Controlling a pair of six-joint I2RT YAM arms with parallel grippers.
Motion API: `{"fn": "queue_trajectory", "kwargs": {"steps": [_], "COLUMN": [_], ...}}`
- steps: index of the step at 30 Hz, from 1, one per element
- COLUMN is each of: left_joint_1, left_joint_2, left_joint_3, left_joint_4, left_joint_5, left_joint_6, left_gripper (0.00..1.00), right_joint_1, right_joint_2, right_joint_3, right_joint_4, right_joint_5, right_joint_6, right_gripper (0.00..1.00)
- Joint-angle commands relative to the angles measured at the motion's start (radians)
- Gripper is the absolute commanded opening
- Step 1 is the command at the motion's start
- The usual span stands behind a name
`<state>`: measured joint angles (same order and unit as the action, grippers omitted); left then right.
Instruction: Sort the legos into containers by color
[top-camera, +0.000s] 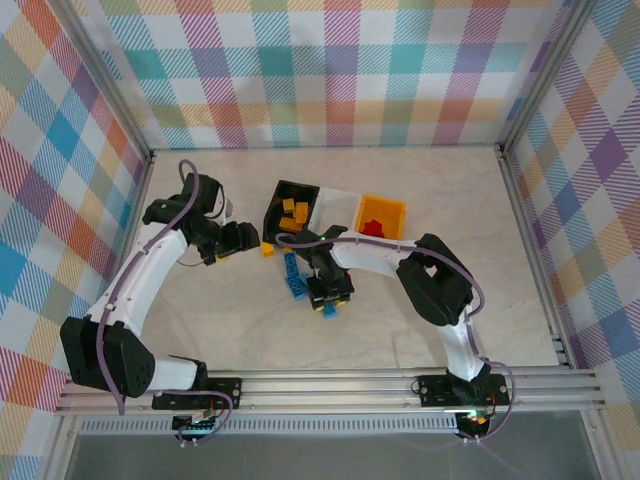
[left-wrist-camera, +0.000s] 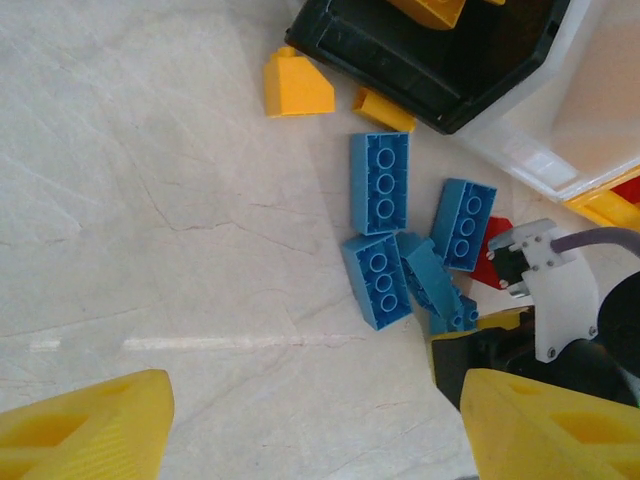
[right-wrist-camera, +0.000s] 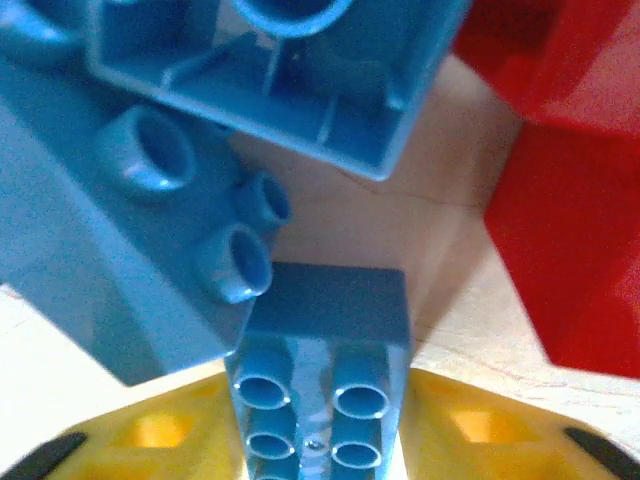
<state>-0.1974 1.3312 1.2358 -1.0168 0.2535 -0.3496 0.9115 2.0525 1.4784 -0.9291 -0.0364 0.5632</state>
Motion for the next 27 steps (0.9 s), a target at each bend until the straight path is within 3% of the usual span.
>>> {"fn": "queue_trajectory", "kwargs": {"steps": [1,11,15,21,27], "left_joint_1": [0.009,-0.014,-0.058,-0.16,-0.227], "left_joint_2": [-0.039,-0.059,-0.051,0.006,0.055], "left_joint_3": [-0.027,-0.126,-0.182,-0.266,-0.34], "left_joint_4": [0.024,0.076,0.133,0.253,0.336], "left_joint_5": [0.016,0.062,0.081,0.117,0.138], "left_joint_6": [-0.031,-0.054,-0.089,-0.162,-0.221], "left_gripper": [0.77,0.79,0.8,0.8,0.81], "right_joint_1": [0.003,-0.003,-0.06,-0.23,-0.341], "right_joint_2": [-0.019,-0.284,-0.405,-0.452,-0.296], "right_joint_3": [-0.022,-0.194,-0.223,-0.127,0.137], "right_joint_4": [-0.023,-0.037,-0.061,-0.059,-0.081], "right_joint_5": [0.04,0.033,0.004,-0.09,-0.155], "right_joint_6": [0.004,0.044,0.065,0.058,0.01], "right_gripper": [0.33,0.26,0.26,0.27,0.27]}}
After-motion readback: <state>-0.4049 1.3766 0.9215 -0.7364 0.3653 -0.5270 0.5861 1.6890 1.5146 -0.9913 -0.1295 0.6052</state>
